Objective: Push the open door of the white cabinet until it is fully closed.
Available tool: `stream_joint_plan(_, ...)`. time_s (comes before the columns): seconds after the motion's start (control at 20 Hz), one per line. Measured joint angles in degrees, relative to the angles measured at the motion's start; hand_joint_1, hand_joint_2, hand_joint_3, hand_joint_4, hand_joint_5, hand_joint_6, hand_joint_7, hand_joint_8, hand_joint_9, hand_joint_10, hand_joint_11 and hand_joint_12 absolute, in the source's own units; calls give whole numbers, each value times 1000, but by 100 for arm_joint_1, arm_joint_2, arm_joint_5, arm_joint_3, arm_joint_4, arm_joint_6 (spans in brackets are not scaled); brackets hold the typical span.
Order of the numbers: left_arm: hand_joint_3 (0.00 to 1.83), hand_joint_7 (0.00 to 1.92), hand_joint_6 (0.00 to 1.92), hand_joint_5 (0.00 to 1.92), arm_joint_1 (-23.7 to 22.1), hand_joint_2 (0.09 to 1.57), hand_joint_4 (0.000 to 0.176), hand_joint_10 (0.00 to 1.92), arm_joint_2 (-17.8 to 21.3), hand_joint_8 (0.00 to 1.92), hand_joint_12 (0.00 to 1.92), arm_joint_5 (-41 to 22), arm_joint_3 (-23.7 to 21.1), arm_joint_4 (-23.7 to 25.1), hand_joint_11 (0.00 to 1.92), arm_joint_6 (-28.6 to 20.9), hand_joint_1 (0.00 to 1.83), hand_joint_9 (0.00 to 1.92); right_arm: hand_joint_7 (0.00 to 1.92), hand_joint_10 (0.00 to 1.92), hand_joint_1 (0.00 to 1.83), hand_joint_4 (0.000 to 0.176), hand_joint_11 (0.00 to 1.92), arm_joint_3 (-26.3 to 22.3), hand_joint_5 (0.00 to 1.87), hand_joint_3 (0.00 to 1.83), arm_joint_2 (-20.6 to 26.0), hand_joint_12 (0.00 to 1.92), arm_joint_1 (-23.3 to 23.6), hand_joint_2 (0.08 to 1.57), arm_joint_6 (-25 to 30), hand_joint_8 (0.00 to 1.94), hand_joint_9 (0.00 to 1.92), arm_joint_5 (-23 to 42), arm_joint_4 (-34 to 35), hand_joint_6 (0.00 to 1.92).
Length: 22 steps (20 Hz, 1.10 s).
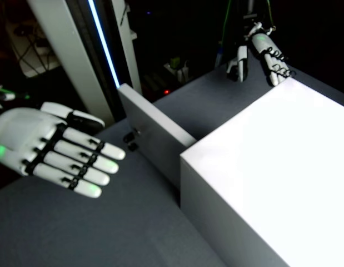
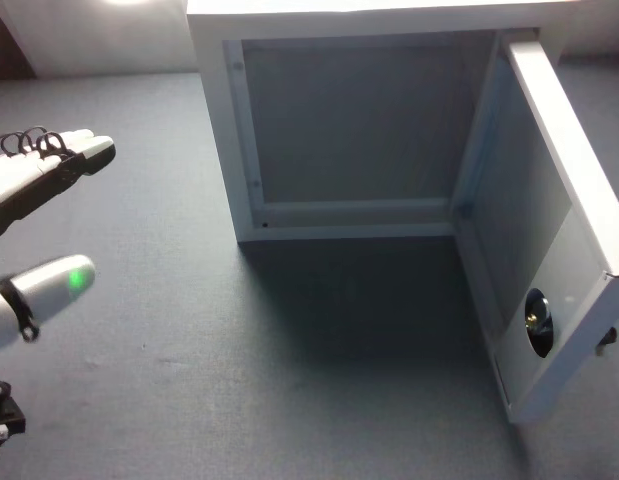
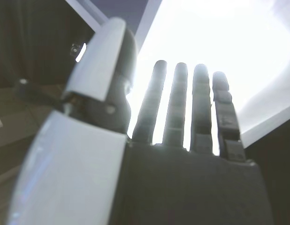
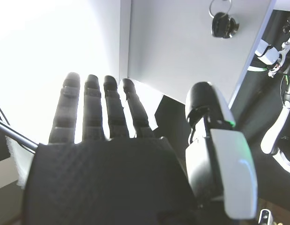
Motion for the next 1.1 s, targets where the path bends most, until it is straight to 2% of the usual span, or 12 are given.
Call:
stream_joint_plan(0.05,5,12,4,69,0,1474,0,0,0,2,209,-15,0,-7,0,4,41,0,0,0,534,0,0,0,155,3,0,166,0,1387,0,0,2,-11,2,33)
stream_joint_plan(0.15,0,17,1,71,0,1472,0,0,0,1,237,-13,0,-4,0,4,50,0,13,10,504,0,0,0,186,0,0,375,0,1391,0,2,22,-13,2,14)
stream_joint_plan(0.2,0,31,3,81,0,1473,0,2,0,4,231,-15,0,-4,0,4,68,5,53,35,493,0,0,0,209,0,2,662,0,1394,2,6,71,-11,-11,15)
stream_joint_plan(0.3,1,28,1,83,0,1476,0,0,0,2,201,-13,0,-11,0,4,55,0,112,73,527,0,0,0,241,0,2,1045,2,1396,0,11,114,2,-120,17)
stream_joint_plan(0.35,1,27,1,87,0,1478,0,0,0,0,171,-15,0,-9,0,4,49,0,163,117,552,0,0,0,275,0,2,1298,2,1392,2,20,163,11,-186,28)
stream_joint_plan(0.4,0,31,2,94,0,1476,0,0,0,1,207,-15,0,-9,0,2,65,1,197,159,553,0,0,0,298,0,2,1441,4,1387,2,23,179,26,-323,35)
stream_joint_plan(0.55,0,5,0,84,0,1474,0,0,0,3,85,-20,0,-46,0,4,59,0,241,480,476,0,0,-2,331,0,48,1417,70,1395,2,2,72,28,-629,17)
stream_joint_plan(0.6,0,4,0,85,0,1473,0,0,0,1,130,-20,0,-50,0,4,89,0,241,527,460,0,0,-2,334,0,61,1398,96,1393,2,1,52,35,-675,14)
stream_joint_plan(0.75,2,0,1,66,0,1479,0,0,0,0,116,-63,0,-72,0,4,86,0,238,524,455,0,0,-2,327,0,81,1295,153,1378,4,4,32,13,-839,8)
stream_joint_plan(0.85,1,0,0,66,0,1480,0,0,0,0,120,-76,0,-103,0,4,92,0,274,546,490,0,0,-2,365,0,83,1396,214,1361,11,10,66,-33,-964,18)
stream_joint_plan(1.05,0,0,1,69,0,1470,0,0,2,0,162,-120,0,-131,0,7,66,0,286,537,435,0,0,-2,361,0,85,1366,413,1341,28,4,82,-219,-1185,10)
stream_joint_plan(1.1,0,0,1,73,0,1465,0,0,0,0,174,-125,0,-142,0,7,81,0,289,529,445,0,0,0,353,0,63,1421,448,1339,31,4,95,-254,-1231,5)
